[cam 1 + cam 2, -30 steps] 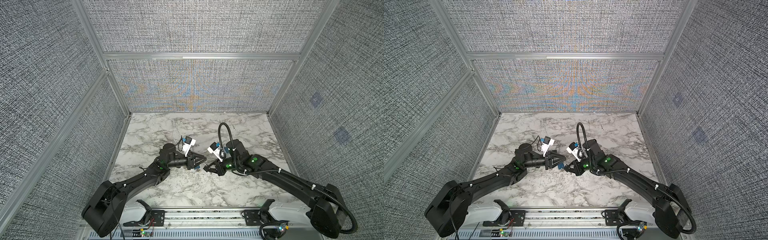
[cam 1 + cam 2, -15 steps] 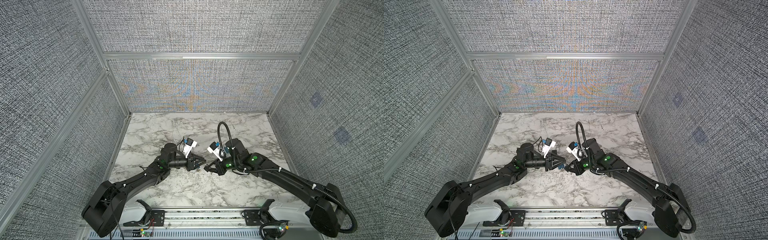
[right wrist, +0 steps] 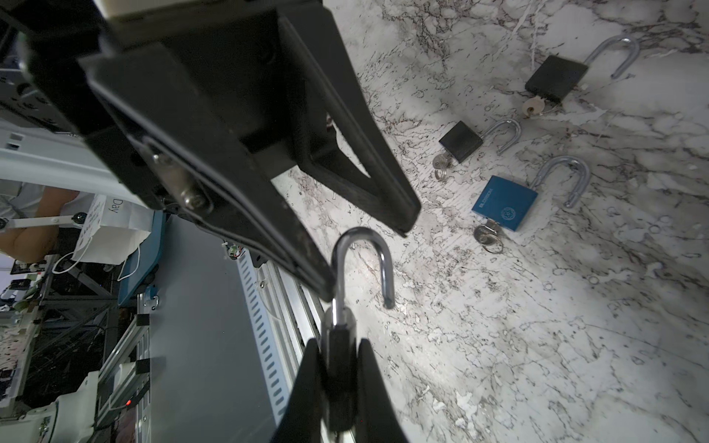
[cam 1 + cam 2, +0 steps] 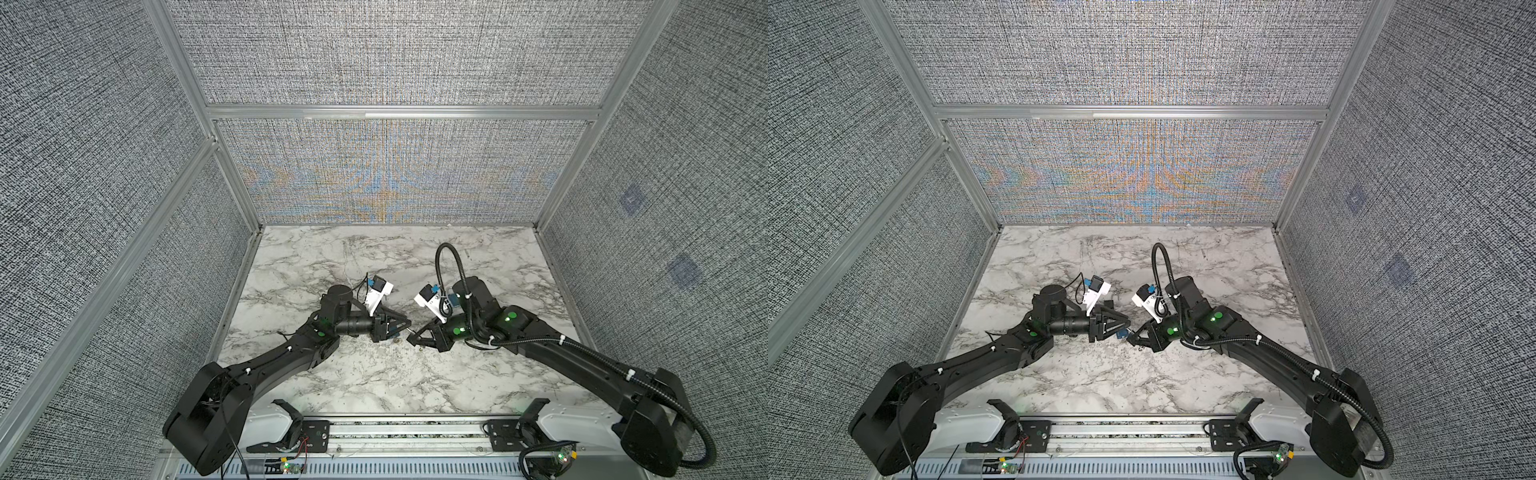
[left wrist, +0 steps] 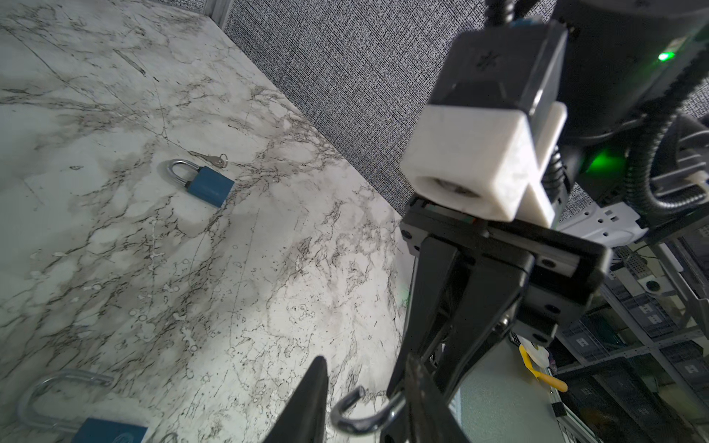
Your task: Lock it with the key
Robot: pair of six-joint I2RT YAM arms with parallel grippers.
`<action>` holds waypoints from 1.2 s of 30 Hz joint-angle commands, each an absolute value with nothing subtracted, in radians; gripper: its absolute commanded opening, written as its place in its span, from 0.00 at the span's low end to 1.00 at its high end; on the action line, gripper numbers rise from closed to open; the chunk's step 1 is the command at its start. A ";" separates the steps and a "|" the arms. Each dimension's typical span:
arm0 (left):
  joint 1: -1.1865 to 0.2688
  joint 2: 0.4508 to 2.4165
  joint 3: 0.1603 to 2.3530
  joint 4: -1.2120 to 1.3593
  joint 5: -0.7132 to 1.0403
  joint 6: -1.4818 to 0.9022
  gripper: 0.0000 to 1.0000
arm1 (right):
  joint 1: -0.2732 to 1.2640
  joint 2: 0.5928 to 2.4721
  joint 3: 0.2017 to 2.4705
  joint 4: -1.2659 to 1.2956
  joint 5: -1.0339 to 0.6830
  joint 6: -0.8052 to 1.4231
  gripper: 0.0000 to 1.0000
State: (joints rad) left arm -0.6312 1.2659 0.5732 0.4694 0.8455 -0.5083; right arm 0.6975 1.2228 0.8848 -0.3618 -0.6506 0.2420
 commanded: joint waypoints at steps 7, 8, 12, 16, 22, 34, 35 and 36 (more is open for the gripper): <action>-0.611 1.223 0.539 0.512 0.885 -0.518 0.34 | 0.669 1.219 0.893 -0.339 -0.732 0.258 0.00; -0.609 1.217 0.537 0.512 0.885 -0.520 0.34 | 0.669 1.223 0.891 -0.339 -0.737 0.258 0.00; -0.603 1.210 0.532 0.530 0.894 -0.533 0.33 | 0.667 1.227 0.892 -0.332 -0.748 0.264 0.00; -0.603 1.222 0.534 0.539 0.900 -0.540 0.32 | 0.666 1.229 0.893 -0.321 -0.757 0.272 0.00; -0.604 1.270 0.529 0.624 0.937 -0.571 0.34 | 0.666 1.235 0.890 -0.301 -0.778 0.288 0.00; -0.603 1.279 0.505 0.655 0.949 -0.591 0.26 | 0.652 1.239 0.893 -0.310 -0.775 0.289 0.00; -0.603 1.275 0.505 0.647 0.945 -0.586 0.25 | 0.653 1.240 0.893 -0.310 -0.777 0.288 0.00; -0.603 1.273 0.505 0.640 0.943 -0.584 0.25 | 0.653 1.241 0.894 -0.309 -0.777 0.288 0.00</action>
